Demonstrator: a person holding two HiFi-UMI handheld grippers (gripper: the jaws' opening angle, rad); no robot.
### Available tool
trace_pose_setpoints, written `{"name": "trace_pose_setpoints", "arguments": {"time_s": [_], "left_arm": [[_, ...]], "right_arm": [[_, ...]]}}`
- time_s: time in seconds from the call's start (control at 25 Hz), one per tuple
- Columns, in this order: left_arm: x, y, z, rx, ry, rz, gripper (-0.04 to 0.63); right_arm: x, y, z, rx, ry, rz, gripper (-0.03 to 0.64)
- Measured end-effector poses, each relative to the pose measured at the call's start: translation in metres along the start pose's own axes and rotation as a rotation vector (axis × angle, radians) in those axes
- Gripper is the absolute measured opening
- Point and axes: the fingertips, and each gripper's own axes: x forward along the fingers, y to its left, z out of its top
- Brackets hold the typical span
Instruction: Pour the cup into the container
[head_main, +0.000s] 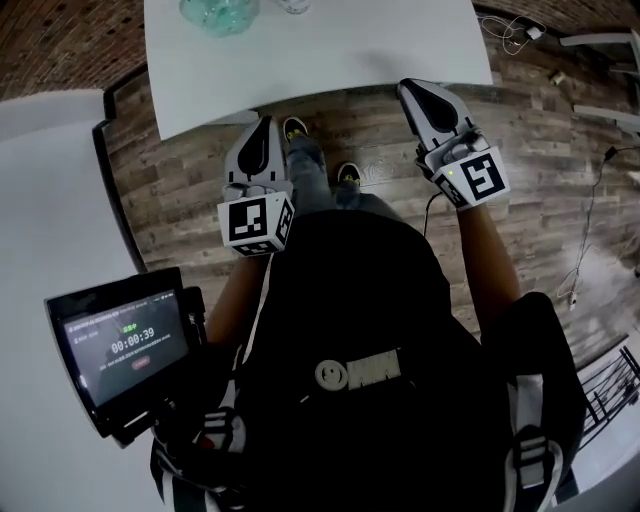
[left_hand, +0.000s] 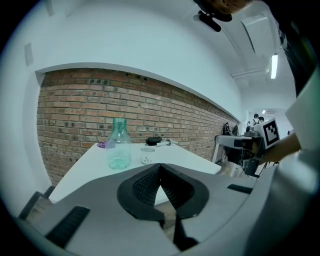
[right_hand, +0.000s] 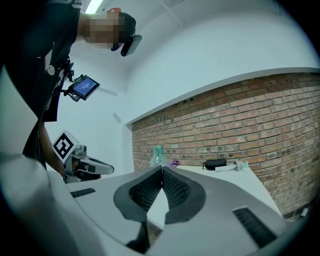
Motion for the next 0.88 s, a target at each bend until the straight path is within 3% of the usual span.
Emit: {"name": "trace_pose_setpoints", "arguments": {"time_s": [0.28,0.88], "left_arm": [[-0.01,0.0,-0.011,-0.002,0.045,0.024,-0.003],[-0.015,-0.013,-0.014,-0.018,0.076,-0.021,-0.003]], "right_arm": [[0.005,0.007,-0.016,0.051,0.045,0.033,0.008],[-0.001,0.044,-0.03,0.088,0.085,0.073,0.008]]}}
